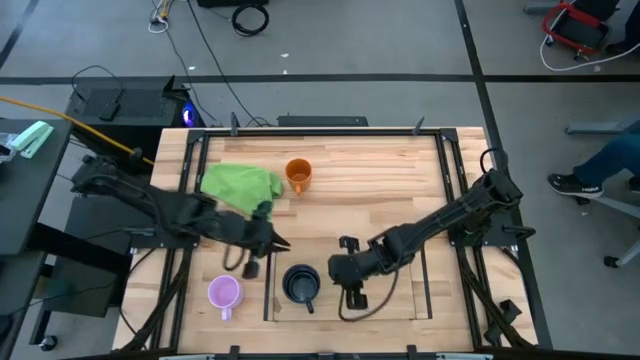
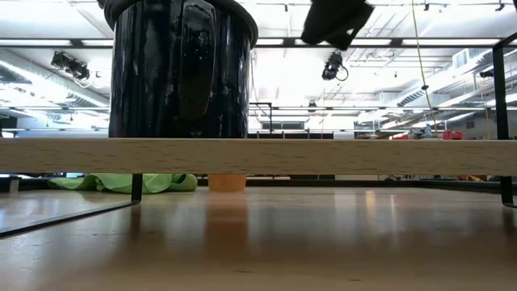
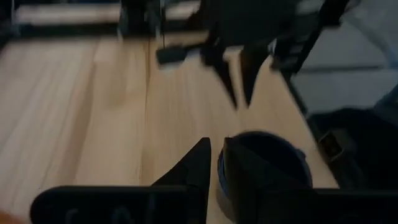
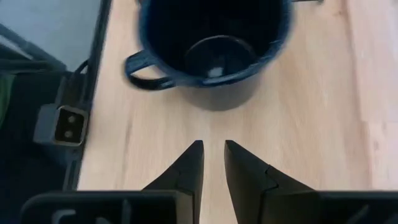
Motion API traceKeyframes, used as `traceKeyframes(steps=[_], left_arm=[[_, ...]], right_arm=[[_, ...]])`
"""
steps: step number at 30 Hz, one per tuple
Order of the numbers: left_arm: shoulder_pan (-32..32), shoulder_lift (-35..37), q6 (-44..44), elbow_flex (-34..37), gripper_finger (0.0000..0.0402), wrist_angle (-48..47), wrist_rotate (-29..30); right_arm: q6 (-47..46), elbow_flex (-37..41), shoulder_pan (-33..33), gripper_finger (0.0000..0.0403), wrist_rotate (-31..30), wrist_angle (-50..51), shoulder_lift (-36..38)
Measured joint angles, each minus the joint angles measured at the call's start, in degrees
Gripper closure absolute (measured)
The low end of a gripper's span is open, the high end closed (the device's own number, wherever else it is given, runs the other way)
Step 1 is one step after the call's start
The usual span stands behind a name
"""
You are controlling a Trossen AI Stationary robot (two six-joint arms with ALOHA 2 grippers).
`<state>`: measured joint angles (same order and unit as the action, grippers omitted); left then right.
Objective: Stack small to large cups/mugs on shelf
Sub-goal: Put the dark blue mug on the shelf
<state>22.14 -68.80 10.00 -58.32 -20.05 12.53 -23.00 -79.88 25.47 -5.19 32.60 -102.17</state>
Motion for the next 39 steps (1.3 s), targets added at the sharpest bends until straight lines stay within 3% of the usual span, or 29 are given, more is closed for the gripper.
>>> traceKeyframes(steps=[7, 12, 17, 30, 39], left_arm=[[1.88, -12.42, 4.39, -14.09, 0.0353, -17.3, 0.0], [3.47, -18.46, 4.81, -19.38, 0.0356, -22.28, -2.95], [4.54, -22.44, 6.14, -20.2, 0.0354, -23.48, -7.98], [2.14, -25.04, 8.8, -20.2, 0.0361, -26.68, -7.68], [-0.01, -25.04, 8.91, -20.2, 0.0367, -28.75, -7.67]], right_arm=[[0.66, 0.0, 2.12, 0.0332, -5.43, -0.01, 0.0], [2.26, 0.02, 2.08, 0.0332, -7.24, -0.87, -0.04], [4.24, 0.04, 2.05, 0.0333, -7.26, -3.01, -0.35], [6.4, 0.22, 0.28, 0.0333, -7.18, -6.28, -0.37], [4.61, 7.28, 0.0, 0.0333, -4.93, -14.14, -0.44]])
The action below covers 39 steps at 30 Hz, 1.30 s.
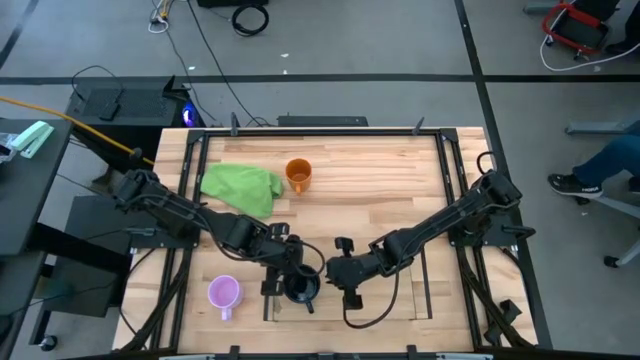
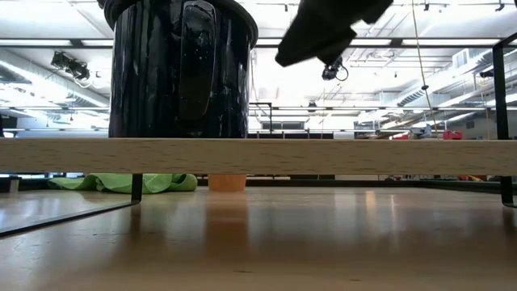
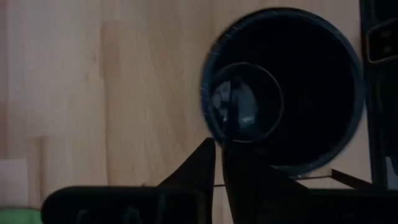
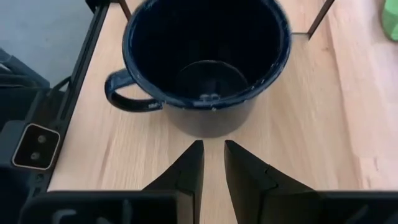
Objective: Stack small to large cups/mugs on shelf
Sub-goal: Put the dark blue mug on the shelf
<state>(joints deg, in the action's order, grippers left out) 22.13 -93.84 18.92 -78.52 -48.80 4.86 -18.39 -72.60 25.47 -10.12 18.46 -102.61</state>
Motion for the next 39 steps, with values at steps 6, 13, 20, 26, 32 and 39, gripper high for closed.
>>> traceKeyframes(steps=[6, 13, 20, 26, 32, 39], left_arm=[[-0.66, 0.0, 0.0, 0.0, 0.0362, 0.04, 0.01], [-1.98, 0.0, -0.04, 0.0, 0.0365, 0.09, -0.73], [-2.18, 0.0, 0.08, 0.0, 0.0365, -0.86, -3.4], [-2.17, 0.09, 3.28, 0.02, 0.0362, -4.38, -4.16], [-1.98, 0.09, 3.37, 0.02, 0.037, -3.7, -8.13], [-1.99, 0.09, 2.98, 0.04, 0.0372, -2.22, -10.71]], right_arm=[[0.0, 2.02, 0.02, 0.0333, 0.1, -3.48, -0.02], [1.26, 2.23, 0.02, 0.0333, 0.1, -6.29, -0.04], [2.08, 2.23, -0.28, 0.0333, 0.1, -6.45, -0.04], [2.09, 2.23, -0.35, 0.0333, 0.07, -6.5, -0.04], [2.32, 2.23, -0.85, 0.0333, 0.1, -6.66, -0.04], [3.51, 2.23, -1.09, 0.0333, 0.49, -8.17, -0.04]])
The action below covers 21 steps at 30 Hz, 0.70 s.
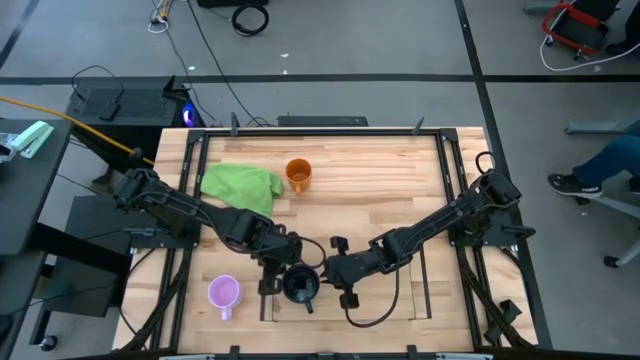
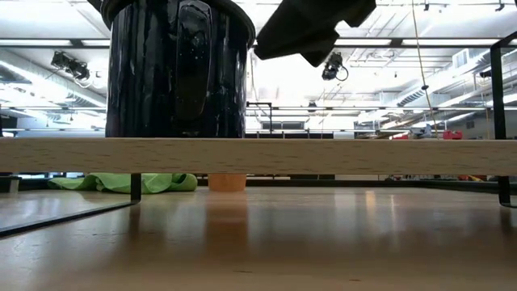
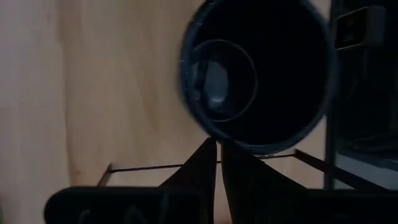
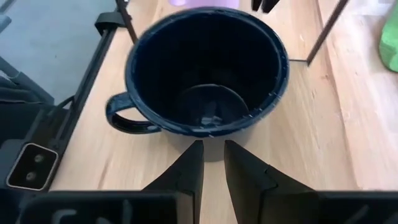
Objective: Stack small to large cups/mugs on shelf
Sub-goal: Put the dark blue mug on the shelf
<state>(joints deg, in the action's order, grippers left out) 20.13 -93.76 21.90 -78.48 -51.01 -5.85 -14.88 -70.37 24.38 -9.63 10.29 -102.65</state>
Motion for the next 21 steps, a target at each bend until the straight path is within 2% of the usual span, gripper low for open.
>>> traceKeyframes(steps=[4, 21], left_arm=[[-0.03, 0.0, -0.03, 0.02, 0.0368, 0.97, -1.58], [-2.33, -0.05, -1.56, 0.02, 0.0373, 3.6, -1.55]], right_arm=[[0.08, 0.0, -0.02, 0.0333, 0.56, -0.49, 0.0], [0.28, 0.0, 0.14, 0.0333, 1.8, -0.59, 0.0]])
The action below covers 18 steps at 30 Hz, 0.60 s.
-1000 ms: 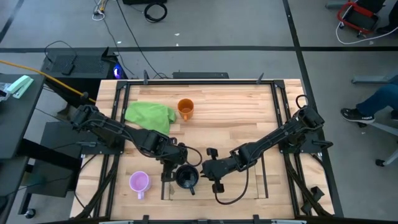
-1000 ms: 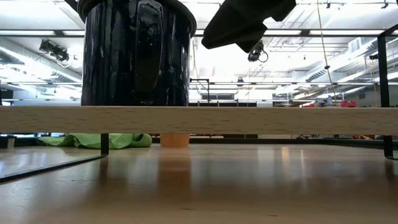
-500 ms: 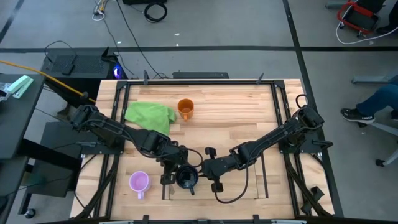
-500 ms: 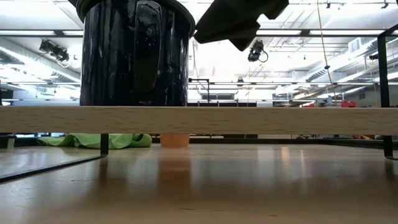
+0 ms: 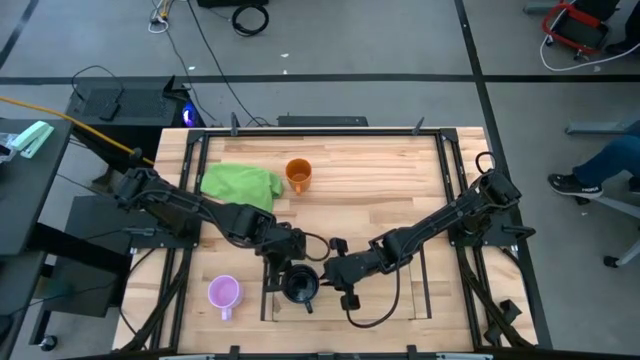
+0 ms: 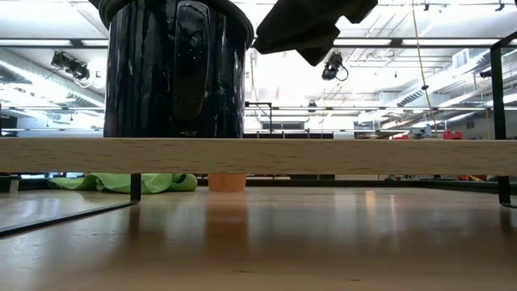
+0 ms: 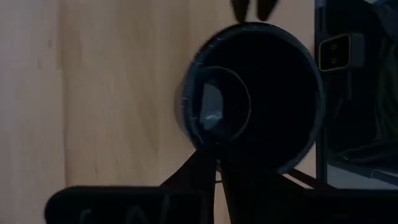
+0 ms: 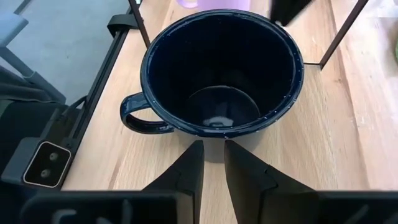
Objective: Stack small to large cups/mugs on shelf
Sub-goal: Put the dark blue mug on the shelf
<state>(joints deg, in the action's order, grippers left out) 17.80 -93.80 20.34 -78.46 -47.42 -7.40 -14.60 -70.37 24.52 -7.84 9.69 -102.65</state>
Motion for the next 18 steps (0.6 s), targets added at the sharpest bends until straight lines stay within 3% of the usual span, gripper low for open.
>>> traceKeyframes(steps=[18], left_arm=[[-1.13, -3.66, -0.66, -0.05, 0.0301, 1.95, -0.13]], right_arm=[[-0.62, 0.0, 0.03, 0.0333, -0.02, 1.03, 0.0]])
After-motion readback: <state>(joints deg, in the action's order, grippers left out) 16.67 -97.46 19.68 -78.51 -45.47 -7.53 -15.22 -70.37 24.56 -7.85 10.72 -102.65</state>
